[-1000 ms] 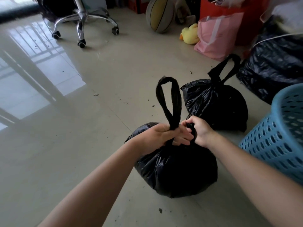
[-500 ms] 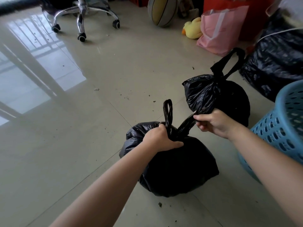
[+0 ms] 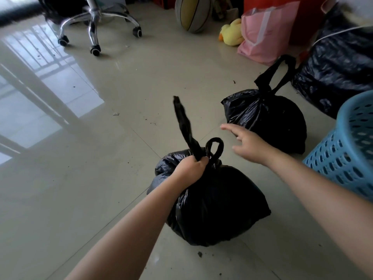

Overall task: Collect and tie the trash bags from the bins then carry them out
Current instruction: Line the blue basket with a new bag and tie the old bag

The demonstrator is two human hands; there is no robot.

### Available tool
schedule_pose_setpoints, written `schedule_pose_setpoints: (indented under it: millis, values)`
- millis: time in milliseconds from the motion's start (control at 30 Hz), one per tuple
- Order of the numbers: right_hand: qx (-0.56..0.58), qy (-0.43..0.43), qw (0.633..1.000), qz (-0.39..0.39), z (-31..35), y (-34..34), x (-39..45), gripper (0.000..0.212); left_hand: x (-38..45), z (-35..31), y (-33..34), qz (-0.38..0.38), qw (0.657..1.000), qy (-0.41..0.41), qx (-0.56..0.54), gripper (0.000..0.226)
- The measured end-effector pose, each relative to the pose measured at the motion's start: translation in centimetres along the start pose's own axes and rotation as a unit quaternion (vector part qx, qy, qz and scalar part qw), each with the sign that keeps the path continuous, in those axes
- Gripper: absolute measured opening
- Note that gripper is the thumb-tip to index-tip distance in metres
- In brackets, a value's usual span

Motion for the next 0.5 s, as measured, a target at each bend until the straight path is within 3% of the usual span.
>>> schedule_pose_setpoints:
  millis: [67,167,267,300,400,500]
  values:
    - [-0.196,-0.029,0.977,0.085,0.1,2.1,-0.1,0.075,-0.4,-0.2,0.0,0.026,0.997,0.021,-0.071,0.035]
    - [-0.322,-0.062,0.934,0.139,0.5,4.1,-0.4,0.051,-0.9,-0.1,0.0,0.037,0.995,0.037,-0.083,0.039]
    - [-0.235,-0.041,0.963,0.126,2.0,3.9,-0.6,0.013,-0.8,-0.3,-0.7,0.027,0.989,0.045,-0.136,0.041]
    - [-0.217,-0.036,0.969,0.115,2.5,3.6,-0.8,0.009,-0.8,-0.2,-1.0,0.027,0.984,0.041,-0.174,0.038]
    - [-0.233,-0.055,0.967,0.087,4.4,2.3,-1.1,0.012,-1.0,0.0,-1.5,0.055,0.966,0.039,-0.249,0.032]
    - [-0.221,-0.045,0.967,0.116,5.5,0.9,-1.8,0.013,-1.5,0.5,-1.2,0.088,0.965,0.055,-0.243,0.03]
Point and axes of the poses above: each hand's wrist, its own x-axis towards the middle knuckle, its own y-axis out of the palm, z = x × y, the point moved 7 cm from there along x, towards the middle knuckle, and after that the axes turned 4 degrees about x, right-handed, at the moved point
